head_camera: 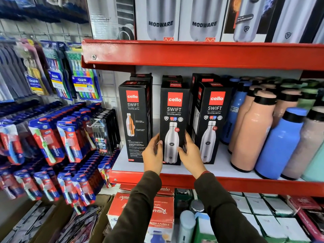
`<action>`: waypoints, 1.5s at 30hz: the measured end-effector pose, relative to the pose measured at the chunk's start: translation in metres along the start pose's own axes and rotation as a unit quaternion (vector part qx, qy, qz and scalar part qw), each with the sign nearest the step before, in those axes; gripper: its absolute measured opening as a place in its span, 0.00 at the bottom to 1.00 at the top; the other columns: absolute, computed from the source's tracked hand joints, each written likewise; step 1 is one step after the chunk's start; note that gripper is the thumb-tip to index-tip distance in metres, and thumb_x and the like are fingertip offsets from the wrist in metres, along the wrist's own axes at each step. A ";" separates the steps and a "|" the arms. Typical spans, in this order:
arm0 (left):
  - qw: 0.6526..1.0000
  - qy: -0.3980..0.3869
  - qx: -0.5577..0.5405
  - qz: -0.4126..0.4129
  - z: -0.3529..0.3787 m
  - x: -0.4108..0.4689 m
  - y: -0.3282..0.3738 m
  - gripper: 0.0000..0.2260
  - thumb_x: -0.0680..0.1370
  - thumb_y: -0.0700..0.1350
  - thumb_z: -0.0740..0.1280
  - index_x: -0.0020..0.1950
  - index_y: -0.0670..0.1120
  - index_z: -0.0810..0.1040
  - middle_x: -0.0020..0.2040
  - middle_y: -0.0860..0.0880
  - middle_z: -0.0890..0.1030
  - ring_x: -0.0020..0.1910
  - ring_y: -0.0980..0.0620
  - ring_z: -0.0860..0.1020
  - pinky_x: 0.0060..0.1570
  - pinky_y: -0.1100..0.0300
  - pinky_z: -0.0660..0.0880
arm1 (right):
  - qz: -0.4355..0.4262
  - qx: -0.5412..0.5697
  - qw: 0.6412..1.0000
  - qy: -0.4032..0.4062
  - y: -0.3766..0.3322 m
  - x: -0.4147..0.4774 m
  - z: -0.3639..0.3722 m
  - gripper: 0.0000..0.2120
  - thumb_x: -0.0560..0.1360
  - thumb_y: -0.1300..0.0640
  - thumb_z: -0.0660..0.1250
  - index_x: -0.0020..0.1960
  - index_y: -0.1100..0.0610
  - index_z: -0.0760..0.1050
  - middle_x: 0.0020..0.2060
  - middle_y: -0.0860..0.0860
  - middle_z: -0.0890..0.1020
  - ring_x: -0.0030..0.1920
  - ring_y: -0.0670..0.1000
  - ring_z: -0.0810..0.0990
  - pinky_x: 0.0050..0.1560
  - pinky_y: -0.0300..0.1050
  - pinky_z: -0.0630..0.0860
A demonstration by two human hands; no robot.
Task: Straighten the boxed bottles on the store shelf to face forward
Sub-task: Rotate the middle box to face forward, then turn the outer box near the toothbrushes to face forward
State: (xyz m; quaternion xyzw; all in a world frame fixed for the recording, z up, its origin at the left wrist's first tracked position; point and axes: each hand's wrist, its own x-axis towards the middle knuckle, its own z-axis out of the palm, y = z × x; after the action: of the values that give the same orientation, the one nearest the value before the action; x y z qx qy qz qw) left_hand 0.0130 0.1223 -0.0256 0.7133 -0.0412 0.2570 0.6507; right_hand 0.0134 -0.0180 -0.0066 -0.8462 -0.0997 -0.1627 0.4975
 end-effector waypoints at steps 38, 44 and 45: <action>0.977 0.162 0.100 0.099 -0.080 0.018 0.012 0.21 0.81 0.39 0.60 0.75 0.45 0.66 0.72 0.46 0.69 0.71 0.53 0.66 0.71 0.66 0.59 | -0.051 0.081 0.995 0.041 -0.064 -0.027 0.085 0.23 0.82 0.61 0.59 0.76 0.55 0.64 0.70 0.51 0.73 0.69 0.44 0.71 0.68 0.35 0.69; 0.992 0.055 0.112 0.031 -0.104 0.044 -0.010 0.18 0.83 0.44 0.58 0.73 0.45 0.70 0.69 0.43 0.76 0.69 0.46 0.74 0.68 0.56 0.69 | 0.021 0.024 0.999 0.003 -0.068 -0.008 0.106 0.24 0.82 0.64 0.54 0.77 0.56 0.60 0.71 0.57 0.73 0.72 0.55 0.71 0.73 0.47 0.66; 0.992 0.041 0.117 0.023 -0.106 0.048 -0.013 0.17 0.82 0.45 0.58 0.72 0.47 0.71 0.66 0.44 0.79 0.64 0.46 0.77 0.64 0.57 0.72 | 0.025 0.010 1.000 0.002 -0.069 -0.007 0.107 0.24 0.82 0.64 0.54 0.77 0.57 0.60 0.69 0.57 0.74 0.70 0.56 0.72 0.70 0.42 0.66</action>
State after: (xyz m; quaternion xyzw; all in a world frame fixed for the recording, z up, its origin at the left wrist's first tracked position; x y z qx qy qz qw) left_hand 0.0259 0.2381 -0.0151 0.7720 -0.0005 0.3046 0.5578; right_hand 0.0033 0.1087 -0.0019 -0.8432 -0.0793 -0.1510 0.5099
